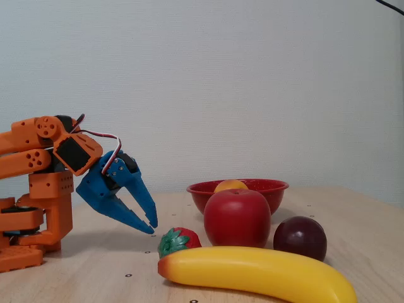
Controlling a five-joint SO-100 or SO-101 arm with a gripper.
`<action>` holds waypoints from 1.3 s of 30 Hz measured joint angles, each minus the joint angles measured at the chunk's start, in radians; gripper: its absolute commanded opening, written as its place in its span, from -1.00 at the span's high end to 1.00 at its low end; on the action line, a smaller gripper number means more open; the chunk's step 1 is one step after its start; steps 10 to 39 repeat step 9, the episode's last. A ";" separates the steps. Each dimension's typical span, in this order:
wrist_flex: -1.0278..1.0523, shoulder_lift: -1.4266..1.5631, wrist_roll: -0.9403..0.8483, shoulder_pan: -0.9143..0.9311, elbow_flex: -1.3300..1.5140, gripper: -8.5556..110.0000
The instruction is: Put the peach in the red bowl.
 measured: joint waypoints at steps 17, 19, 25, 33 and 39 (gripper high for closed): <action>-0.006 0.000 0.000 0.000 0.000 0.85; -0.006 0.000 0.000 0.000 0.000 0.85; -0.006 0.000 0.000 0.000 0.000 0.85; -0.006 0.000 0.000 0.000 0.000 0.85; -0.006 0.000 0.000 0.000 0.000 0.85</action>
